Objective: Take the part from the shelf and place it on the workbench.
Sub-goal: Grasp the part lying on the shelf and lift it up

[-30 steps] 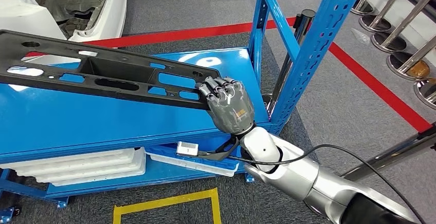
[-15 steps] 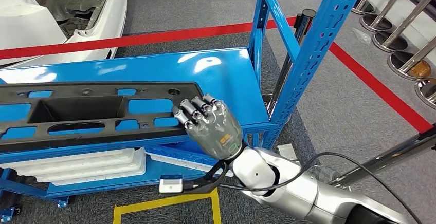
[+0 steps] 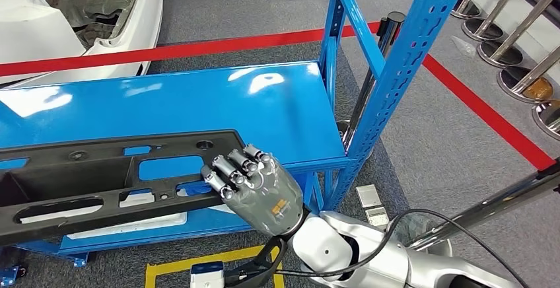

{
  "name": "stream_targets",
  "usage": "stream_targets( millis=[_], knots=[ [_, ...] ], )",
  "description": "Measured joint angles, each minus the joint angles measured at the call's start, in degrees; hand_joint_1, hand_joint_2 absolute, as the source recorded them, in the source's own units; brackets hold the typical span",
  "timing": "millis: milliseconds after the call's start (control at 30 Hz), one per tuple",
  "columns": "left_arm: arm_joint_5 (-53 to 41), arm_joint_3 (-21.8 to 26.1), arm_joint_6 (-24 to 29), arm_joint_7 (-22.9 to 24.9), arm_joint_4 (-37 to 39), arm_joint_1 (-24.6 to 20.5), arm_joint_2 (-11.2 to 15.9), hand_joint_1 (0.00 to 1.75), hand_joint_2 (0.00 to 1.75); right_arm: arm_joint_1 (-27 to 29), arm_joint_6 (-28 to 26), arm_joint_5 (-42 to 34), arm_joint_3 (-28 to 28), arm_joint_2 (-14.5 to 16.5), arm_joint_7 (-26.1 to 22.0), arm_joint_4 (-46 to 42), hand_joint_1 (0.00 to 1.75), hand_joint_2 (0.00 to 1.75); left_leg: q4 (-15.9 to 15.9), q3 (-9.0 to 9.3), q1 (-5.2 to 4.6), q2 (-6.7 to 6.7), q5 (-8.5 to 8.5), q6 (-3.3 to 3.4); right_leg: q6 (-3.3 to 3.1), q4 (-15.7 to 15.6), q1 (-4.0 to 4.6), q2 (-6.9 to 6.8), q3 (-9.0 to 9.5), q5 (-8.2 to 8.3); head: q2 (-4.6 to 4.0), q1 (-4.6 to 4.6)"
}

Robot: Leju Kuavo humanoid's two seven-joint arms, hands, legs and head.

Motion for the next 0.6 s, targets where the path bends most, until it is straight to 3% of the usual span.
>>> stream_targets(
  millis=[433, 600],
  knots=[
    [0.0, 0.0, -1.3, 0.0, 0.0, 0.0, 0.0, 0.00, 1.75, 0.7, 2.0, -0.1, 1.9, 0.0, 0.1, -2.4, 1.75, 1.75, 0.0, 0.01, 0.01, 0.00, 0.00, 0.00, 0.00, 0.0, 0.01, 0.00, 0.00, 0.00, 0.00, 0.00],
    [0.5, 0.0, 1.3, 0.9, 0.0, -0.1, 0.0, 0.00, 1.75, 0.9, 2.5, -0.2, 2.0, 0.0, 0.2, -2.6, 1.75, 1.75, 0.0, 0.02, 0.01, 0.01, 0.00, 0.00, 0.00, 0.0, 0.00, 0.00, 0.00, 0.00, 0.00, -0.01]
  ],
)
